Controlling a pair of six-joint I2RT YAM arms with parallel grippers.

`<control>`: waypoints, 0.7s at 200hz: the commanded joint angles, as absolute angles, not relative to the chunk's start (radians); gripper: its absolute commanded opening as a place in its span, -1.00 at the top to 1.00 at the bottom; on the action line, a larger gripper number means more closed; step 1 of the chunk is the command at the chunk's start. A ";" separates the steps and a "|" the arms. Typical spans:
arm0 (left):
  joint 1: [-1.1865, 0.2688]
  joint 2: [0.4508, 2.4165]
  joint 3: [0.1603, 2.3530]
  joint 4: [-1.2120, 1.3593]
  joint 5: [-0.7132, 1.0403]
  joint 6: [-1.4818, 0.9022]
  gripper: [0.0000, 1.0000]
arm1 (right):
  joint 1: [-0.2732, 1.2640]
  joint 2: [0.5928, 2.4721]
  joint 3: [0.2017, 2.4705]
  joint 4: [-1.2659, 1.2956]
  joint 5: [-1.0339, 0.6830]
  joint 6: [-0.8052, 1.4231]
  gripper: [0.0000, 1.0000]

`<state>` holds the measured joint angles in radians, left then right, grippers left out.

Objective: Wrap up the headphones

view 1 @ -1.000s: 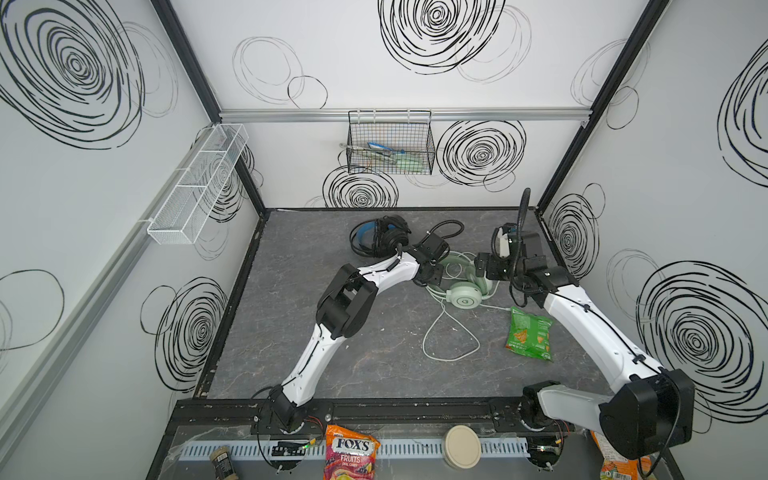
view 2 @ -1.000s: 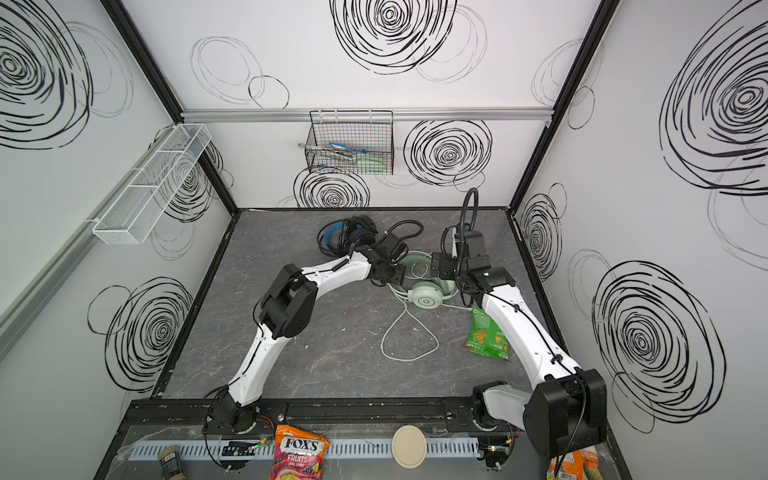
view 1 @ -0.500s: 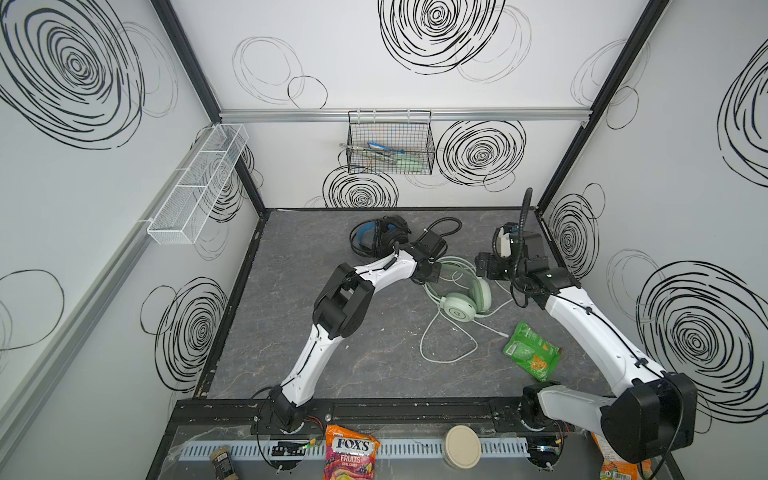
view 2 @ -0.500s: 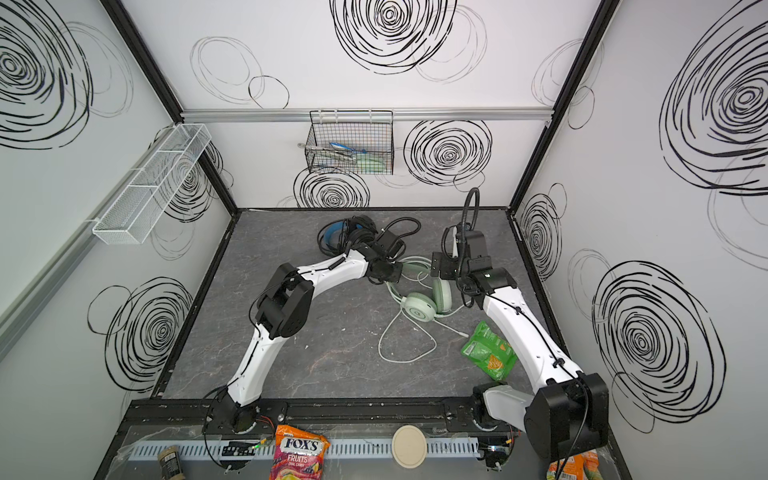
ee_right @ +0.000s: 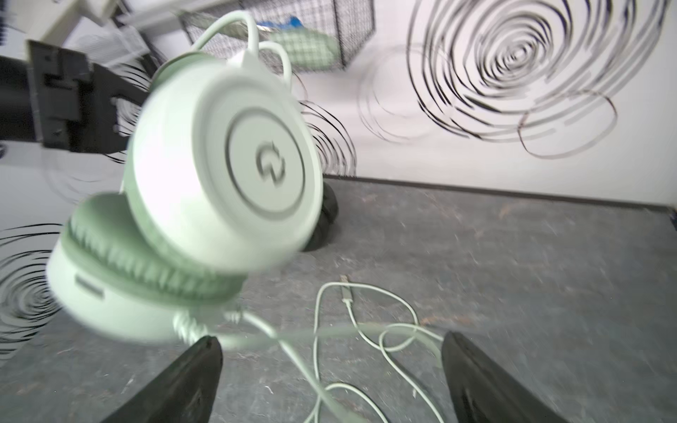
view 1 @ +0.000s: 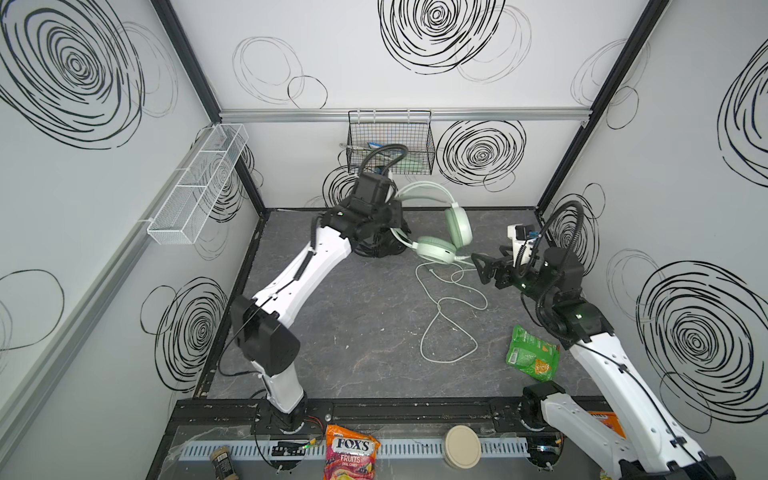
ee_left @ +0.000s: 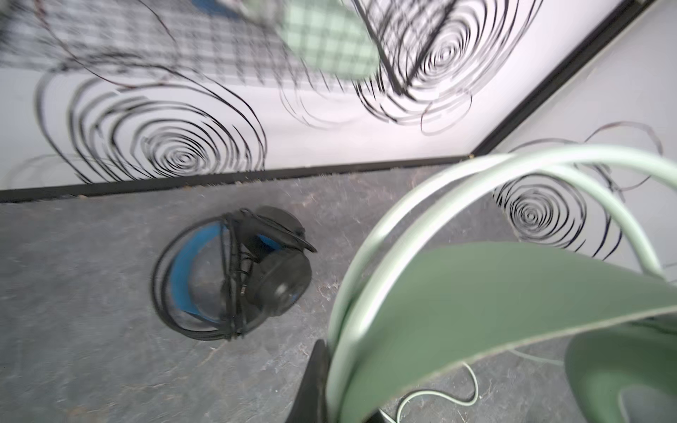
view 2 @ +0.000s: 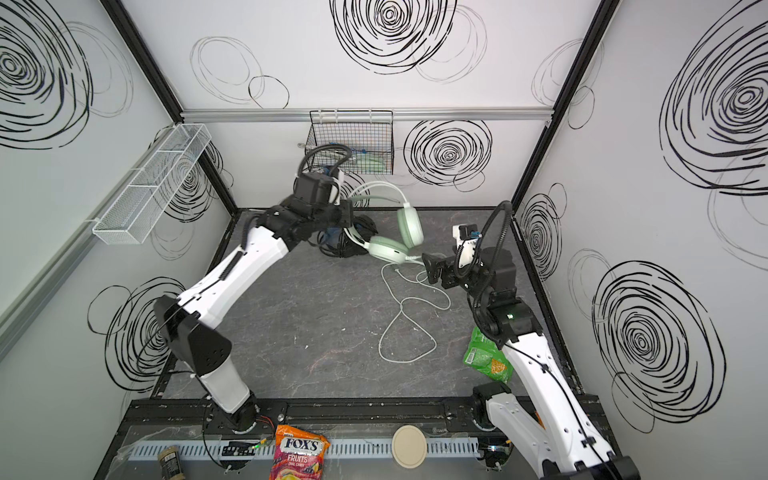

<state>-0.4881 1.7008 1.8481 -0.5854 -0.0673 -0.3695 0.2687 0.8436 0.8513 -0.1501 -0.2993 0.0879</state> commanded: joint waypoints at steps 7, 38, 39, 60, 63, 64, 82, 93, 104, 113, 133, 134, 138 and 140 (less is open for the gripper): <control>-0.428 1.611 1.827 -0.628 -0.071 -0.326 1.00 | 0.284 0.892 0.904 -0.077 -0.527 -0.013 -0.95; -0.380 1.509 1.790 -0.675 -0.104 -0.282 1.00 | 0.312 0.935 0.977 -0.122 -0.529 -0.105 -0.95; -0.380 1.506 1.789 -0.677 -0.106 -0.281 1.00 | 0.313 0.936 0.979 -0.124 -0.529 -0.108 -0.95; -0.351 1.444 1.748 -0.683 -0.107 -0.270 1.00 | 0.332 0.946 0.991 -0.148 -0.532 -0.156 -0.95; -0.348 1.435 1.741 -0.684 -0.107 -0.269 1.00 | 0.336 0.945 0.988 -0.150 -0.535 -0.161 -0.95; -0.347 1.432 1.739 -0.684 -0.107 -0.269 1.00 | 0.338 0.945 0.987 -0.150 -0.535 -0.164 -0.95; -0.334 1.396 1.708 -0.682 -0.105 -0.274 1.00 | 0.383 0.940 0.971 -0.173 -0.524 -0.190 -0.95; -0.330 1.384 1.703 -0.687 -0.104 -0.269 1.00 | 0.417 0.940 0.965 -0.199 -0.508 -0.210 -0.95; -0.328 1.374 1.702 -0.690 -0.104 -0.262 1.00 | 0.461 0.940 0.958 -0.226 -0.479 -0.236 -0.95; -0.328 1.364 1.699 -0.684 -0.101 -0.254 1.00 | 0.492 0.944 0.950 -0.236 -0.447 -0.257 -0.95; -0.328 1.339 1.684 -0.668 -0.079 -0.236 1.00 | 0.511 0.950 0.927 -0.208 -0.414 -0.268 -0.95; -0.328 1.337 1.683 -0.667 -0.077 -0.236 1.00 | 0.510 0.951 0.927 -0.206 -0.413 -0.268 -0.95; -0.328 1.331 1.678 -0.662 -0.071 -0.233 1.00 | 0.510 0.955 0.925 -0.196 -0.410 -0.266 -0.95; -0.329 1.327 1.675 -0.659 -0.068 -0.231 1.00 | 0.510 0.957 0.925 -0.191 -0.409 -0.265 -0.95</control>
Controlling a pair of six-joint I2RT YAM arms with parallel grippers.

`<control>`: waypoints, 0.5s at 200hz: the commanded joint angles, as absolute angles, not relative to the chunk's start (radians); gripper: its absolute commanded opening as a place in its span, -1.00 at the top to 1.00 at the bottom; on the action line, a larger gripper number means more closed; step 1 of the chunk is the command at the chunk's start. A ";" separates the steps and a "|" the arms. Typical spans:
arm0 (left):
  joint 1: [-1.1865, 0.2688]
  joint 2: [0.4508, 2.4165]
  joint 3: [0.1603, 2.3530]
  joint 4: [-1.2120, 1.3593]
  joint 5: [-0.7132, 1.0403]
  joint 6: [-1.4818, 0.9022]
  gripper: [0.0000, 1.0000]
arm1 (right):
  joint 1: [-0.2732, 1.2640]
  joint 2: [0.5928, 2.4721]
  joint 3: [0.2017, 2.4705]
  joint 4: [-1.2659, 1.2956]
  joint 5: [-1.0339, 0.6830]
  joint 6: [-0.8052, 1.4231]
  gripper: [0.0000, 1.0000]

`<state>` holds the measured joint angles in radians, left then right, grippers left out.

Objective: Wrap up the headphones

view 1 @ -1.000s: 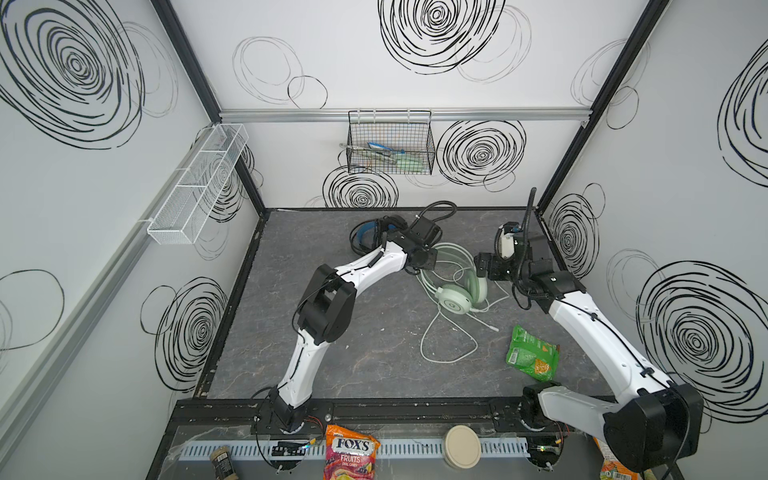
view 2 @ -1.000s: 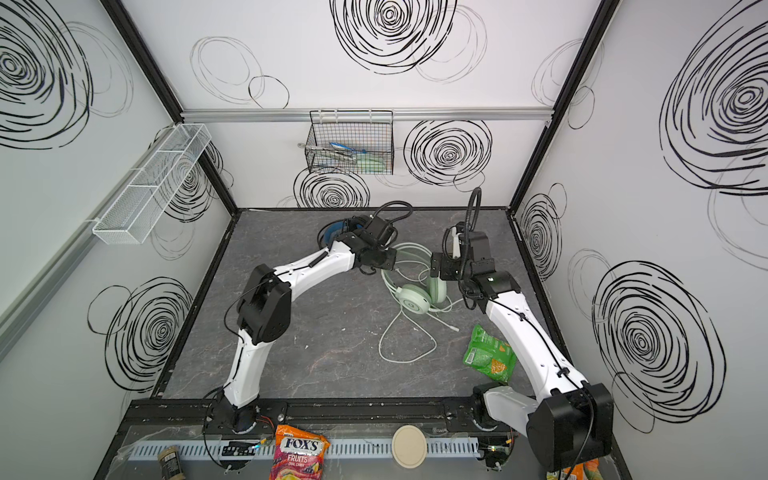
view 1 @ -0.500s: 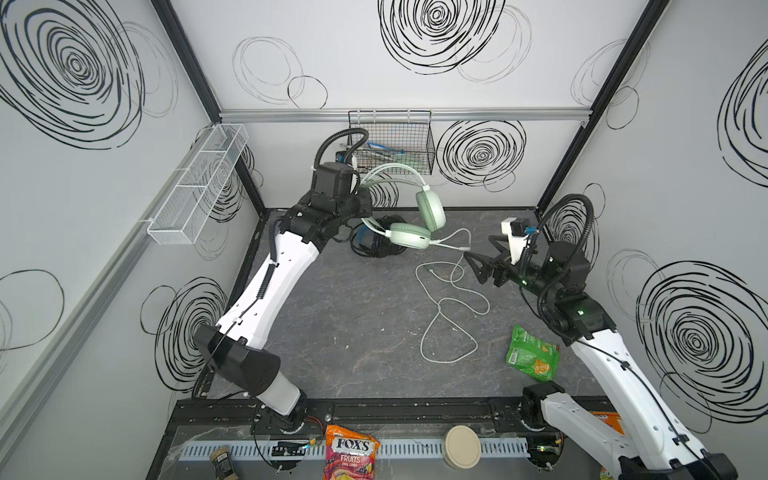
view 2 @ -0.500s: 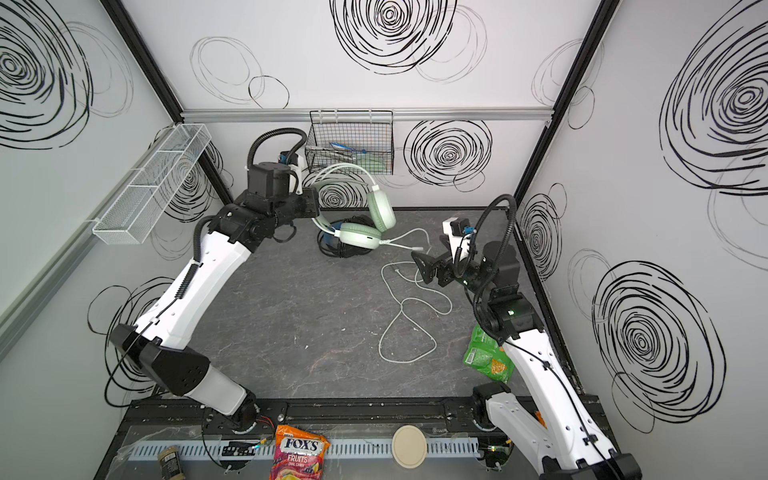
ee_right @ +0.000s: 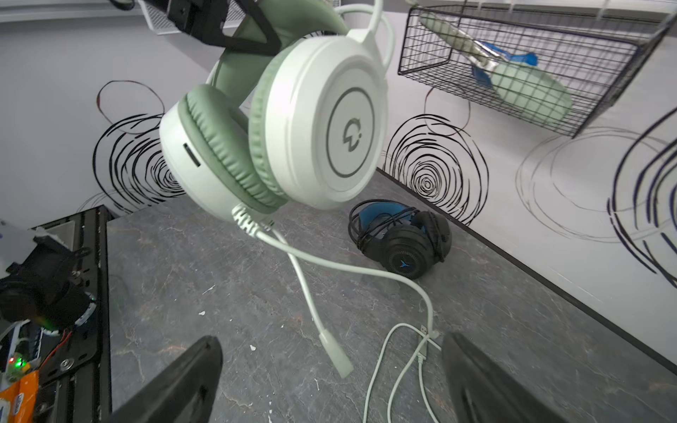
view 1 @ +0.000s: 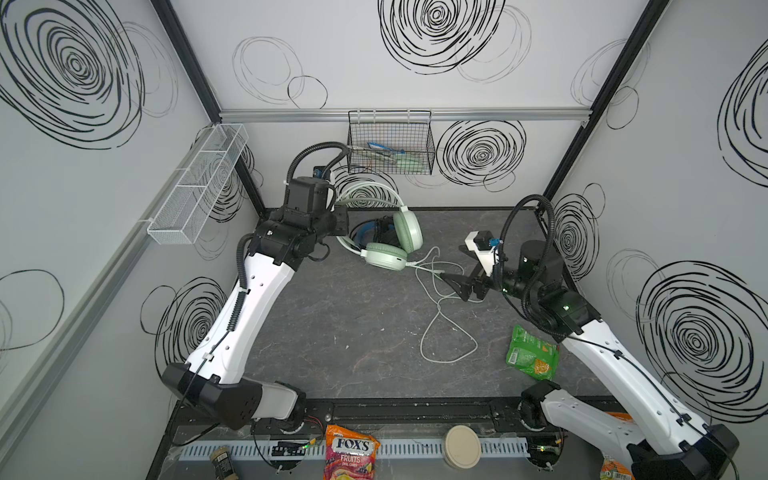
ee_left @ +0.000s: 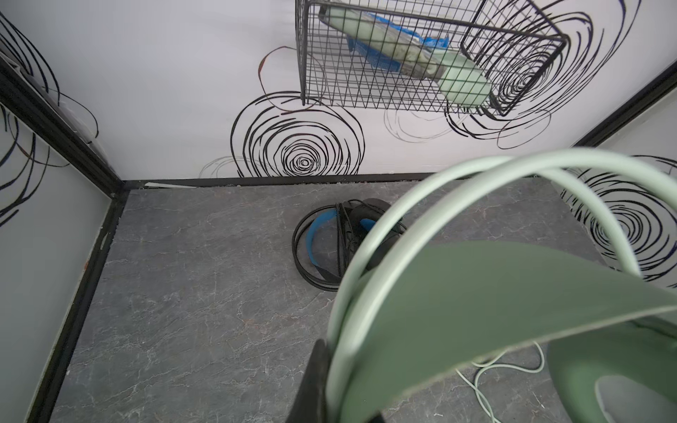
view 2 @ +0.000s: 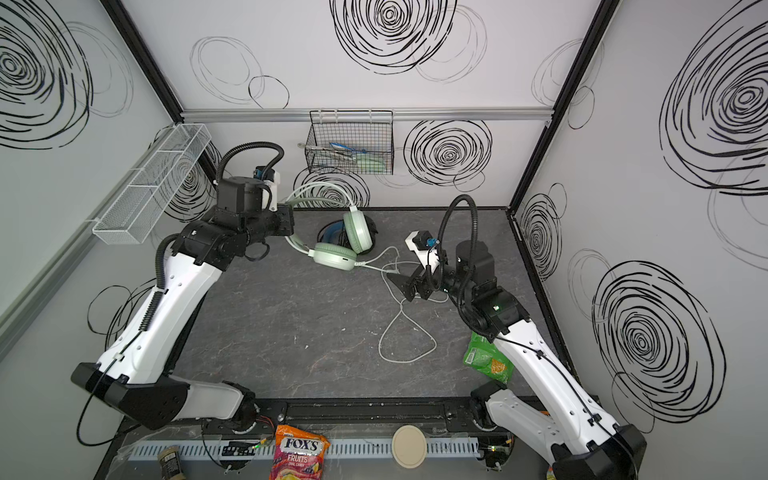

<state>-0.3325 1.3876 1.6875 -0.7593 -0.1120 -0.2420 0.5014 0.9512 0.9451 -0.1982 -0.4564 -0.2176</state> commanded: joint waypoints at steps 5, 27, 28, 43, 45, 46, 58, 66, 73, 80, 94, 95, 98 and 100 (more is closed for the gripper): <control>-0.331 1.321 1.666 -0.650 -0.056 -0.227 1.00 | 0.510 0.960 0.926 -0.181 -0.402 -0.262 -0.95; -0.357 1.270 1.603 -0.605 -0.023 -0.198 1.00 | 0.509 0.972 0.942 -0.152 -0.394 -0.253 -0.95; -0.357 1.268 1.600 -0.603 -0.023 -0.196 1.00 | 0.508 0.972 0.943 -0.153 -0.395 -0.254 -0.95; -0.363 1.246 1.557 -0.598 -0.013 -0.193 1.00 | 0.508 0.970 0.961 -0.179 -0.399 -0.260 -0.95; -0.363 1.243 1.552 -0.598 -0.010 -0.192 1.00 | 0.508 0.968 0.962 -0.184 -0.399 -0.261 -0.95; -0.364 1.242 1.550 -0.597 -0.009 -0.191 1.00 | 0.508 0.967 0.962 -0.185 -0.398 -0.262 -0.95; -0.363 1.228 1.528 -0.595 0.001 -0.189 1.00 | 0.509 0.946 0.954 -0.204 -0.384 -0.266 -0.95; -0.363 1.217 1.514 -0.586 0.016 -0.186 1.00 | 0.508 0.926 0.933 -0.209 -0.366 -0.268 -0.95; -0.367 1.207 1.503 -0.576 0.031 -0.181 1.00 | 0.509 0.905 0.910 -0.209 -0.352 -0.269 -0.95; -0.373 1.201 1.499 -0.571 0.042 -0.174 1.00 | 0.508 0.887 0.885 -0.206 -0.339 -0.273 -0.95; -0.403 1.193 1.498 -0.566 0.050 -0.158 1.00 | 0.508 0.857 0.838 -0.202 -0.325 -0.270 -0.95; -0.405 1.193 1.498 -0.565 0.051 -0.157 1.00 | 0.508 0.854 0.836 -0.202 -0.325 -0.269 -0.95; -0.410 1.191 1.498 -0.562 0.054 -0.159 1.00 | 0.509 0.850 0.825 -0.202 -0.323 -0.268 -0.95; -0.413 1.190 1.496 -0.559 0.057 -0.159 1.00 | 0.508 0.846 0.818 -0.202 -0.324 -0.266 -0.95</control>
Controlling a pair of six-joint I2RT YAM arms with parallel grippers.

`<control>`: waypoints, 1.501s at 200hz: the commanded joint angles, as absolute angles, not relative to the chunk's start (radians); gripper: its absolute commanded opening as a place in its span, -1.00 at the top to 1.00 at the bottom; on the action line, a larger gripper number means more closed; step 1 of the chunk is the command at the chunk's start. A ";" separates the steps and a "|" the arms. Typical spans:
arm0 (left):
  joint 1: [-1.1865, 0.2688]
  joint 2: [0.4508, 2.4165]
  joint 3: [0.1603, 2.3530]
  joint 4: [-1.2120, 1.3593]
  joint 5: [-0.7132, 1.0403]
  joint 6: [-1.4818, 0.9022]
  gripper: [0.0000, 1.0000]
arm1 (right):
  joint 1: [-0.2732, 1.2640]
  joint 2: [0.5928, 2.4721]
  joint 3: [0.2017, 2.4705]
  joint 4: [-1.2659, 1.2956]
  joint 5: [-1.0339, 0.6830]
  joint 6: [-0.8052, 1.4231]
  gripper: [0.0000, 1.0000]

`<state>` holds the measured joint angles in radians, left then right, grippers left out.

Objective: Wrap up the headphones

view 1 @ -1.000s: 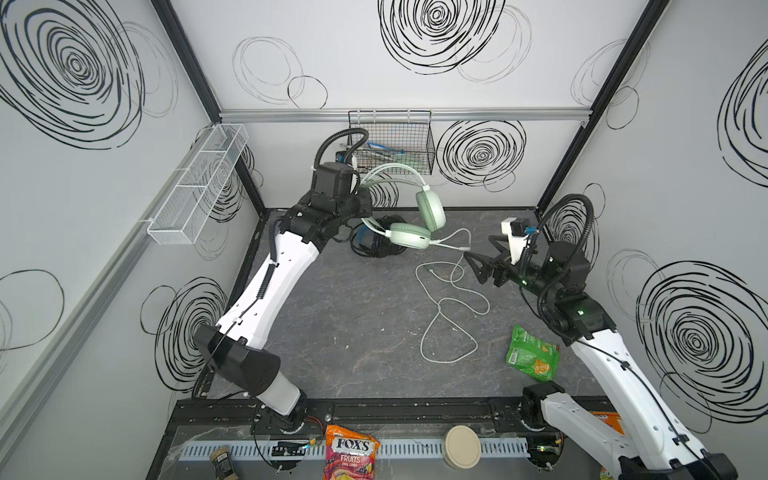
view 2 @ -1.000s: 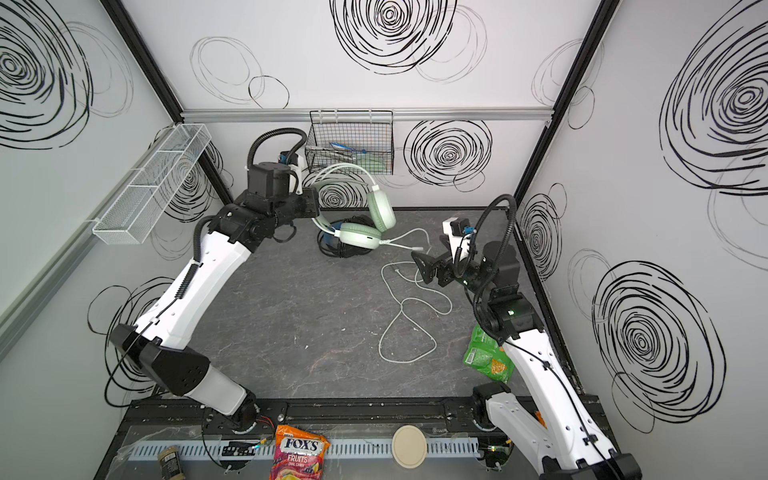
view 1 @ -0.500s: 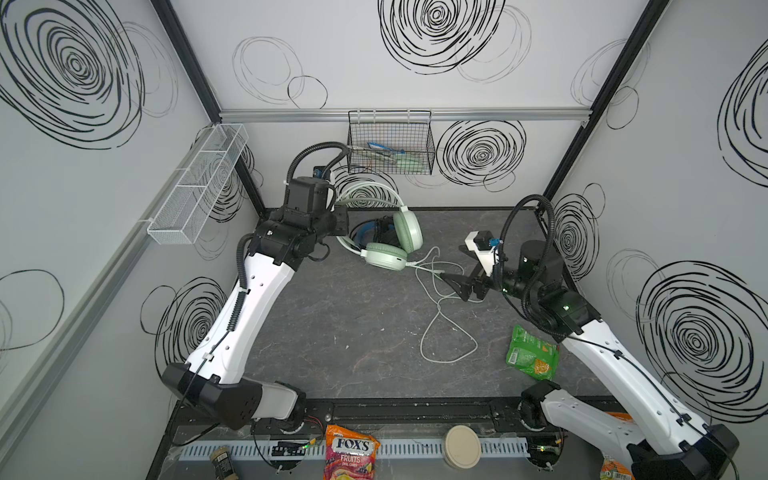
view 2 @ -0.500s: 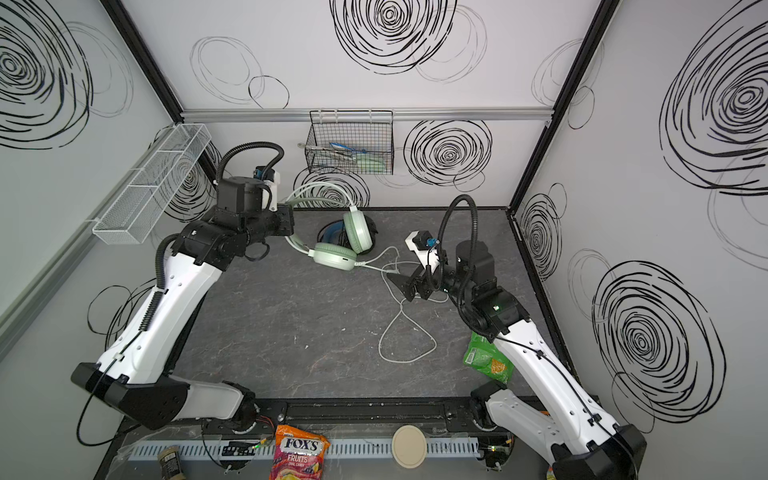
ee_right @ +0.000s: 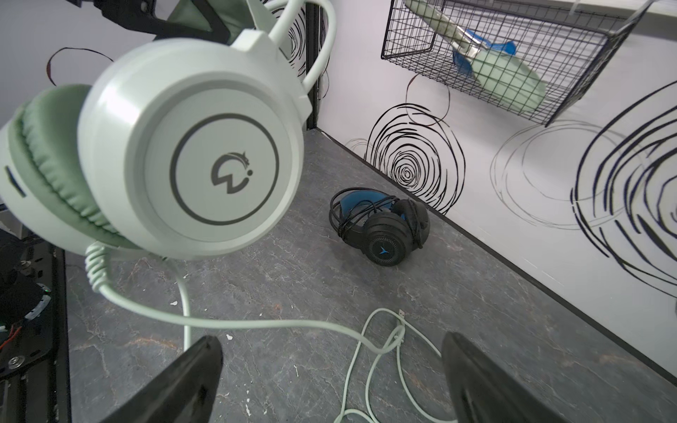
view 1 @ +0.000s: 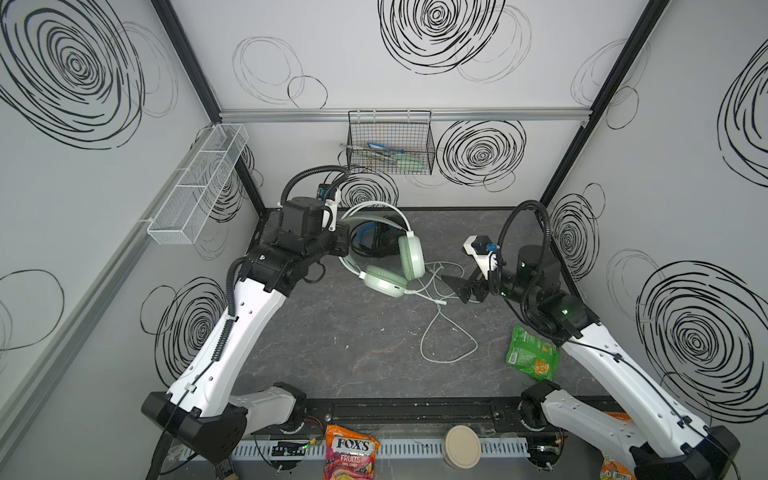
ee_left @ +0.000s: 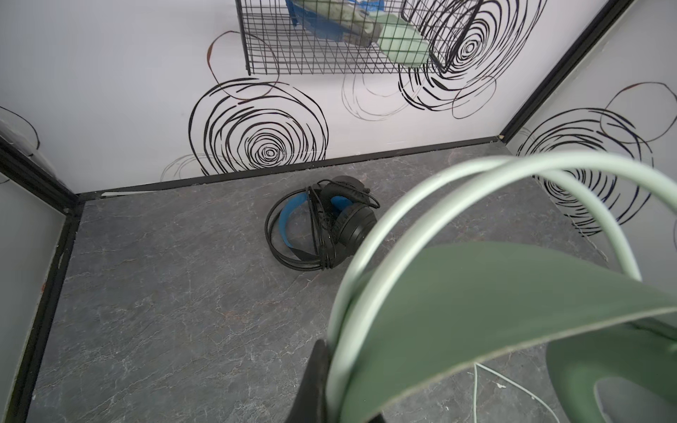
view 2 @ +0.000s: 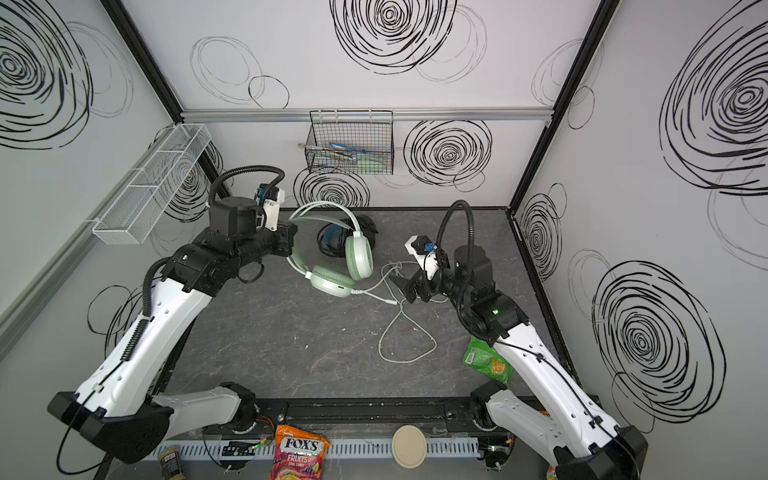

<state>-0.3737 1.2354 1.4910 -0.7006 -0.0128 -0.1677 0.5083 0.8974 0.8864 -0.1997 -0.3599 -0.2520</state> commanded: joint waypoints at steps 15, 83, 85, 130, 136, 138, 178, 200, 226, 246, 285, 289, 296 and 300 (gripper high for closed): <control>-0.436 1.184 1.488 -0.530 0.095 -0.189 1.00 | 0.508 0.821 0.759 -0.197 -0.319 -0.251 -0.95; -0.476 1.181 1.535 -0.513 0.161 -0.241 1.00 | 0.509 0.813 0.673 -0.092 -0.313 -0.208 -0.95; -0.476 1.181 1.536 -0.514 0.162 -0.240 1.00 | 0.508 0.815 0.673 -0.089 -0.313 -0.207 -0.95; -0.475 1.170 1.544 -0.497 0.206 -0.261 1.00 | 0.509 0.897 0.693 0.018 -0.365 -0.169 -0.95; -0.474 1.169 1.547 -0.494 0.213 -0.265 1.00 | 0.510 0.906 0.696 0.028 -0.369 -0.167 -0.95; -0.475 1.168 1.549 -0.494 0.215 -0.266 1.00 | 0.510 0.911 0.697 0.030 -0.372 -0.166 -0.95; -0.460 1.178 1.608 -0.492 0.250 -0.299 1.00 | 0.510 0.973 0.739 0.073 -0.417 -0.158 -0.98; -0.445 1.184 1.642 -0.472 0.284 -0.338 1.00 | 0.510 0.992 0.747 0.096 -0.434 -0.148 -0.98; -0.429 1.193 1.672 -0.446 0.323 -0.390 1.00 | 0.511 1.008 0.766 0.127 -0.458 -0.119 -0.98; -0.424 1.198 1.688 -0.429 0.339 -0.416 1.00 | 0.515 1.014 0.780 0.142 -0.464 -0.103 -0.97; -0.387 1.203 1.721 -0.383 0.375 -0.491 1.00 | 0.517 1.018 0.784 0.143 -0.484 -0.083 -0.86; -0.384 1.204 1.728 -0.381 0.375 -0.496 1.00 | 0.518 1.018 0.783 0.143 -0.486 -0.081 -0.85; -0.382 1.211 1.741 -0.377 0.374 -0.502 1.00 | 0.518 1.017 0.778 0.146 -0.489 -0.077 -0.83; -0.379 1.214 1.747 -0.374 0.375 -0.508 1.00 | 0.518 1.018 0.776 0.147 -0.492 -0.075 -0.82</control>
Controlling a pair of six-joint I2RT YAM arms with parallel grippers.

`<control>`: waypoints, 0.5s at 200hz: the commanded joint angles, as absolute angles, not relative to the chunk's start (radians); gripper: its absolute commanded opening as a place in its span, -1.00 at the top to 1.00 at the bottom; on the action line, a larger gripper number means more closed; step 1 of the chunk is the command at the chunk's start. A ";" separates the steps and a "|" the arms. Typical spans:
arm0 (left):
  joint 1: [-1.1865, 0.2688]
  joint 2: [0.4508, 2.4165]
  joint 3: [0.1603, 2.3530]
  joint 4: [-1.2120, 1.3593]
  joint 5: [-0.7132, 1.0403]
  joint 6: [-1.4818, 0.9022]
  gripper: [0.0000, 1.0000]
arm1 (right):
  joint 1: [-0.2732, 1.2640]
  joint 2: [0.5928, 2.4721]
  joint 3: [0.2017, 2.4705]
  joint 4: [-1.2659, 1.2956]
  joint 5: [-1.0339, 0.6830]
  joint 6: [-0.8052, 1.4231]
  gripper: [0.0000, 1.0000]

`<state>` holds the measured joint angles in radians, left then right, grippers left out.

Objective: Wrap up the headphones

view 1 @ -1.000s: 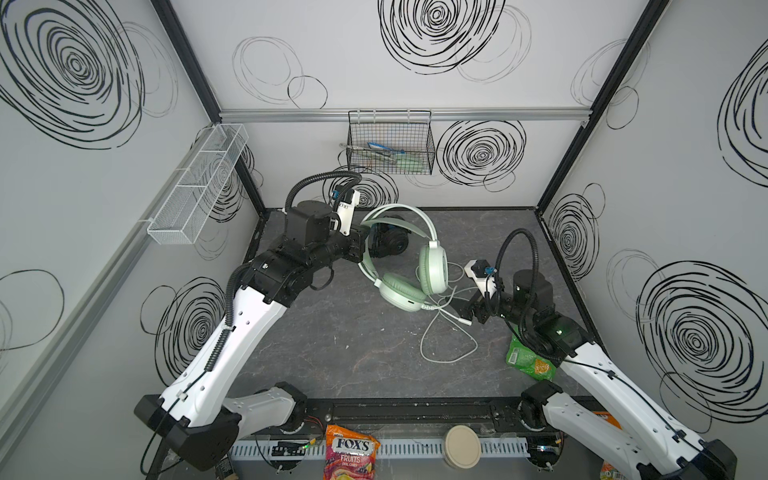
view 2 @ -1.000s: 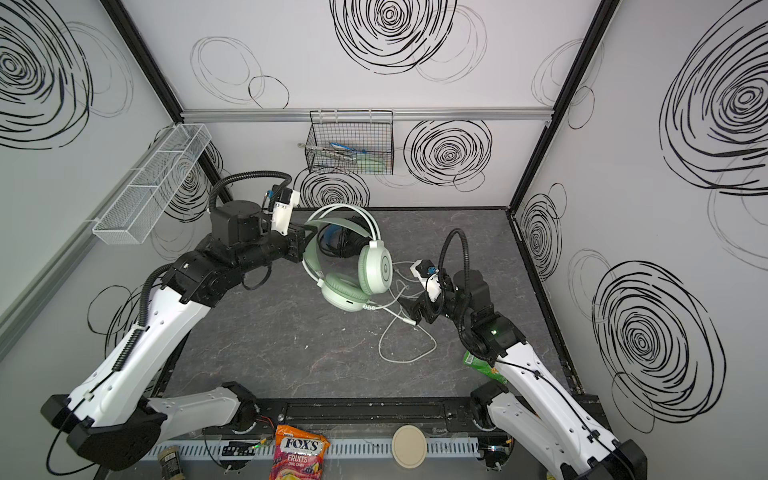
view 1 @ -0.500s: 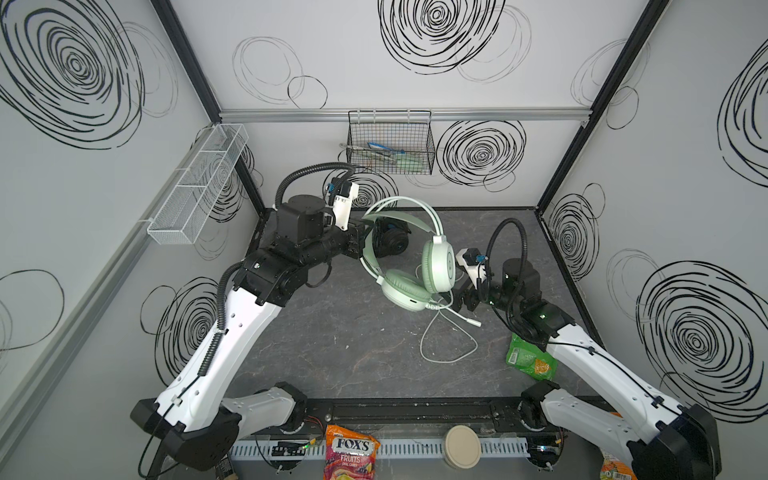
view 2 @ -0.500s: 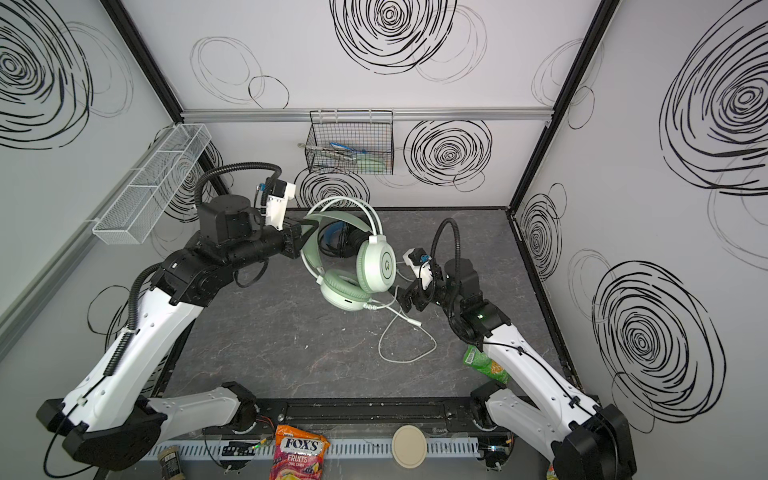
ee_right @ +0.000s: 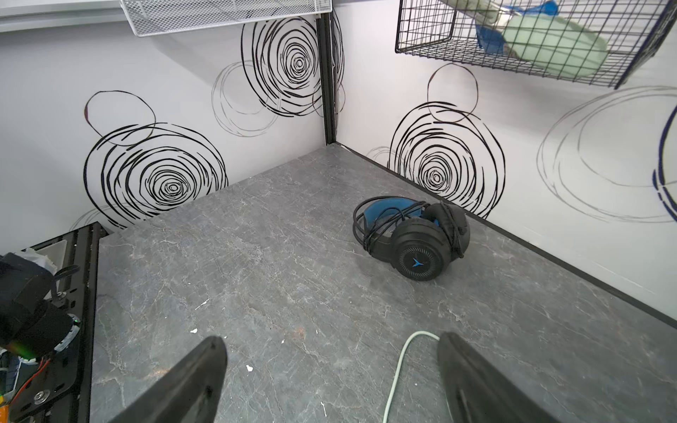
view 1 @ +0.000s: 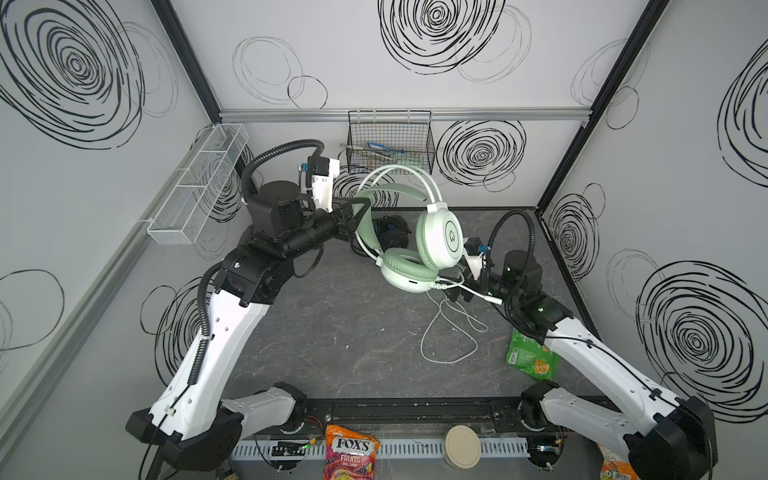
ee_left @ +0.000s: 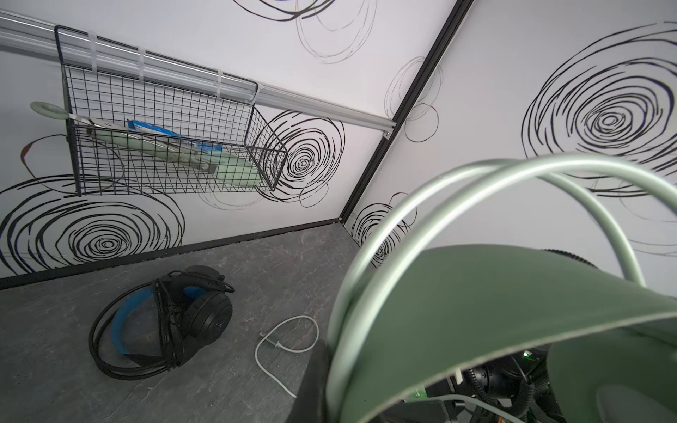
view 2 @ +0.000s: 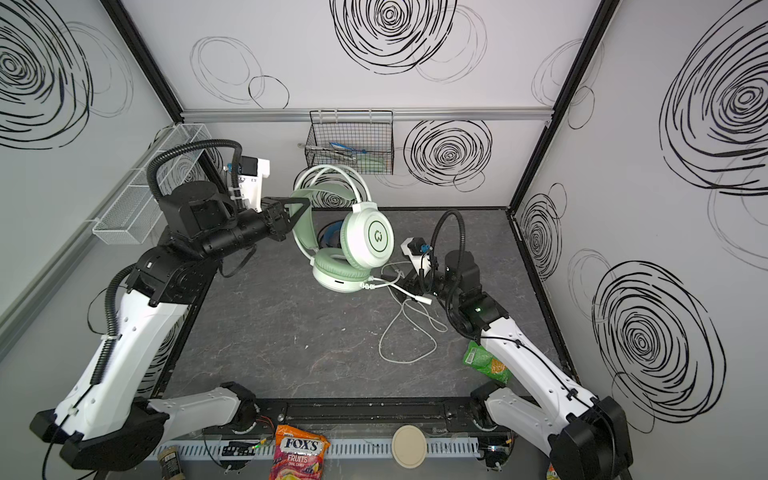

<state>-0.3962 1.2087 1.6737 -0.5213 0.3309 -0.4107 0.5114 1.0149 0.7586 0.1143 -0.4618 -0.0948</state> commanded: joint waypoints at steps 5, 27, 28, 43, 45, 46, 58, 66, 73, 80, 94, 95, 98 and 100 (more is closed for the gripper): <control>-0.376 1.217 1.756 -0.370 0.375 -0.512 1.00 | 0.519 1.017 0.774 0.150 -0.495 -0.072 -0.80; -0.362 1.232 1.790 -0.338 0.381 -0.543 1.00 | 0.521 1.023 0.769 0.164 -0.508 -0.053 -0.74; -0.360 1.233 1.792 -0.337 0.382 -0.544 1.00 | 0.521 1.024 0.769 0.165 -0.509 -0.053 -0.74; -0.350 1.240 1.814 -0.310 0.390 -0.571 1.00 | 0.523 1.032 0.764 0.172 -0.517 -0.043 -0.71; -0.349 1.242 1.819 -0.306 0.390 -0.572 1.00 | 0.522 1.034 0.764 0.174 -0.518 -0.043 -0.71; -0.349 1.242 1.821 -0.305 0.391 -0.575 1.00 | 0.523 1.034 0.764 0.174 -0.518 -0.043 -0.71; -0.340 1.252 1.847 -0.289 0.398 -0.594 1.00 | 0.524 1.040 0.753 0.184 -0.522 -0.037 -0.69; -0.338 1.259 1.865 -0.280 0.403 -0.605 1.00 | 0.524 1.042 0.743 0.194 -0.523 -0.033 -0.69; -0.336 1.265 1.879 -0.275 0.405 -0.612 1.00 | 0.524 1.043 0.737 0.199 -0.523 -0.031 -0.67; -0.334 1.269 1.891 -0.270 0.406 -0.619 1.00 | 0.524 1.045 0.732 0.202 -0.522 -0.031 -0.65; -0.327 1.273 1.909 -0.265 0.407 -0.633 1.00 | 0.525 1.049 0.721 0.204 -0.511 -0.032 -0.62; -0.327 1.273 1.909 -0.265 0.407 -0.635 1.00 | 0.524 1.049 0.721 0.205 -0.510 -0.032 -0.62; -0.325 1.273 1.911 -0.264 0.407 -0.639 1.00 | 0.523 1.049 0.717 0.206 -0.508 -0.032 -0.61; -0.322 1.273 1.912 -0.262 0.407 -0.640 1.00 | 0.523 1.049 0.715 0.207 -0.508 -0.032 -0.61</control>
